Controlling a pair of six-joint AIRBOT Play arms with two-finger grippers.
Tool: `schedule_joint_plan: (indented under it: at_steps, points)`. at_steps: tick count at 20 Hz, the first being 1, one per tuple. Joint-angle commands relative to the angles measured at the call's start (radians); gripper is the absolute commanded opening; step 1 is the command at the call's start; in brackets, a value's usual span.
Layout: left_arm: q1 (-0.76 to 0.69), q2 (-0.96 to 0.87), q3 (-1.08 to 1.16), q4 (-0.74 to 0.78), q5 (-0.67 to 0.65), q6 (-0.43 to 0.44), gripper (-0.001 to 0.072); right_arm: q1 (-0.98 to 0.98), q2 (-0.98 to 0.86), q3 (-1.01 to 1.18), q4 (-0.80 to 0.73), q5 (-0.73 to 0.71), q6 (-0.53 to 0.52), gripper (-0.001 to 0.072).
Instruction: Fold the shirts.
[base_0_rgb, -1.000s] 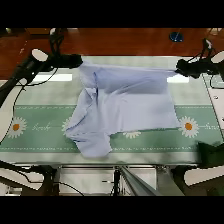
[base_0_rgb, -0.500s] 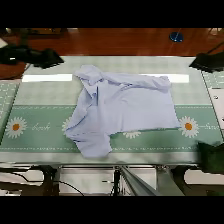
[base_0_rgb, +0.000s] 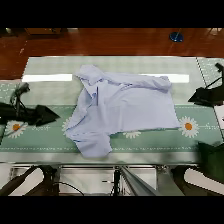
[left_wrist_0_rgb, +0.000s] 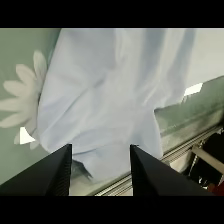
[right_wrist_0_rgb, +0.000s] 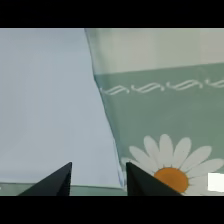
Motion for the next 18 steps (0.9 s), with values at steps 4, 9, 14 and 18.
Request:
schedule_joint_plan:
  at_steps: [4,9,14,18]
  points:
    - [0.015,0.070,-0.231,0.083,0.131,0.089,0.0476,-0.004,0.122,-0.264,0.064,-0.041,-0.081,0.0492]
    - [0.013,0.053,-0.232,0.092,0.163,0.124,0.0477,-0.004,0.145,-0.291,0.091,-0.042,-0.081,0.0492]
    - [-0.082,-0.032,-0.231,0.084,0.224,0.152,0.0477,-0.004,0.145,-0.291,0.100,-0.032,-0.080,0.0492]
    - [-0.240,-0.127,-0.229,-0.047,0.376,0.167,0.0477,-0.004,0.145,-0.291,0.100,0.017,-0.080,0.0492]
